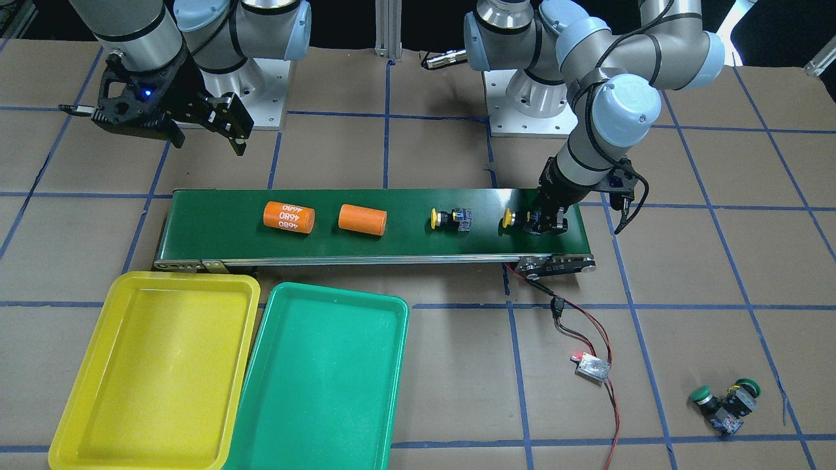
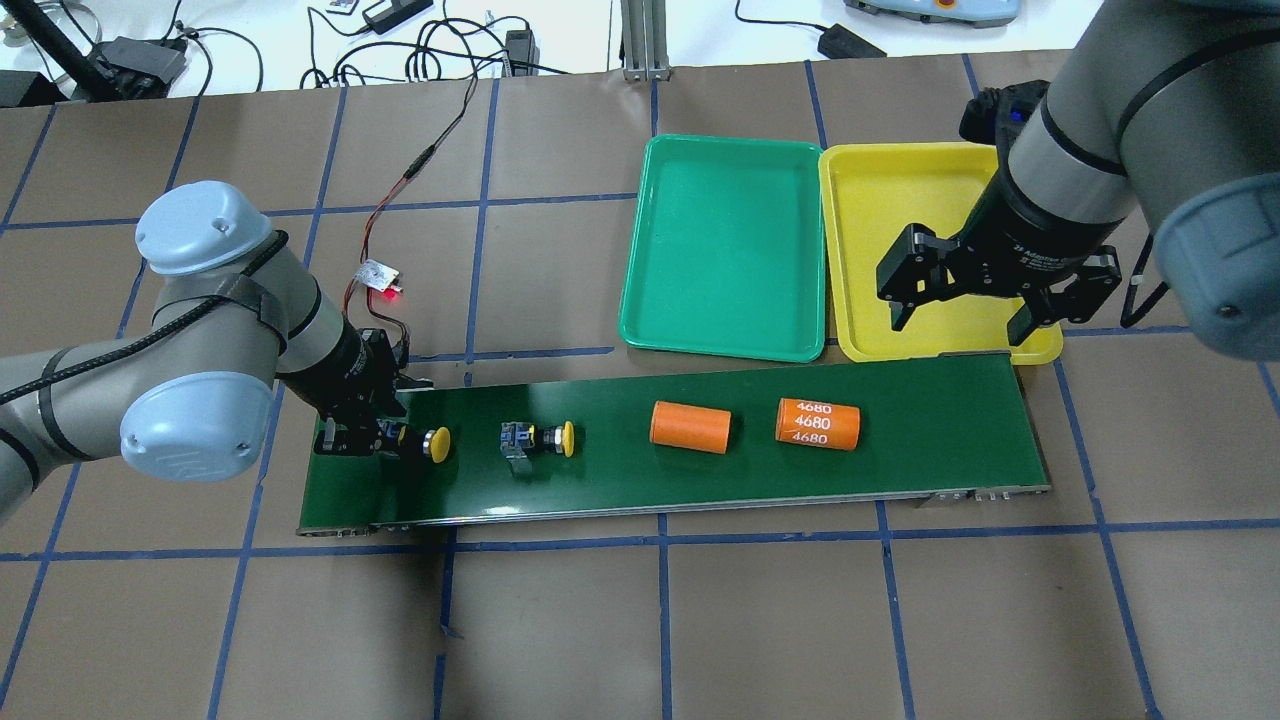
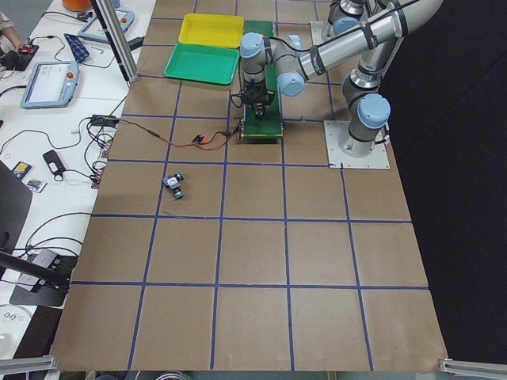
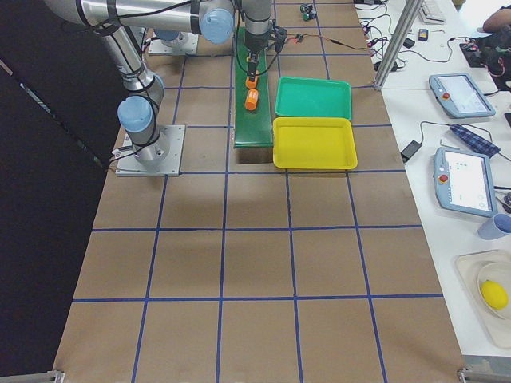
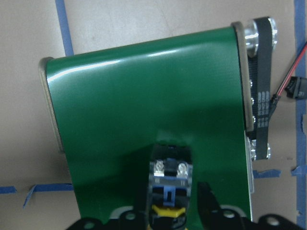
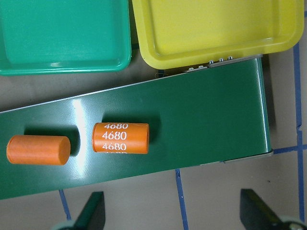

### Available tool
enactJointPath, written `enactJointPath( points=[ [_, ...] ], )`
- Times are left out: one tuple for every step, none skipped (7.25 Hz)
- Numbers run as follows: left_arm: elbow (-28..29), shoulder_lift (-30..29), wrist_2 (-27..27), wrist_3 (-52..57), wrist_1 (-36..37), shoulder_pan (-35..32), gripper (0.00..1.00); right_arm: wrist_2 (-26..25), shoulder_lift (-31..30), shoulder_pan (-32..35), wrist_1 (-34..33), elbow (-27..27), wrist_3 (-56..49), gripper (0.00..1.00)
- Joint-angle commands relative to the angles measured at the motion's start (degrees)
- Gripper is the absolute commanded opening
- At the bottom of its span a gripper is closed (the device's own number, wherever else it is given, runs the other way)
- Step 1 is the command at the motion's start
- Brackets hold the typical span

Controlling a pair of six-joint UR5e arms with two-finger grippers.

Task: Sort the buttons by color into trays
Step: 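Reach left gripper to green-capped button while right gripper lowers to belt end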

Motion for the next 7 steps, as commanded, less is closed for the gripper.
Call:
enactJointPath(
  points=[
    [1.2, 0.1, 0.1, 1.1, 0.4, 1.1, 0.99, 0.2, 0.0, 0.0, -2.3, 0.0, -0.1, 1.00],
    [3.9, 0.3, 0.5, 3.9, 0.3, 3.3, 1.00, -0.2, -0.1, -0.1, -2.3, 0.0, -0.7, 1.00],
    [7.9, -1.4, 0.4, 11.0, 0.3, 8.2, 1.00, -0.4, 0.0, -0.3, -2.5, 0.0, -0.7, 1.00],
    [11.8, -3.9, 0.2, 20.5, 0.3, 15.1, 1.00, -0.3, 0.0, -0.4, -2.7, -0.1, -0.4, 1.00],
    [17.5, -8.1, 0.1, 27.0, 0.4, 18.2, 1.00, 0.4, 0.1, -0.5, -2.7, 0.0, 0.4, 1.00],
    [24.1, -14.3, 0.2, 32.0, 1.0, 18.5, 1.00, 0.3, -0.1, -0.4, -2.7, -0.1, 3.8, 1.00],
    [32.3, -21.2, 0.4, 36.9, 1.3, 18.6, 1.00, 0.2, -0.1, -0.4, -2.7, 0.0, 9.5, 1.00]
  ],
)
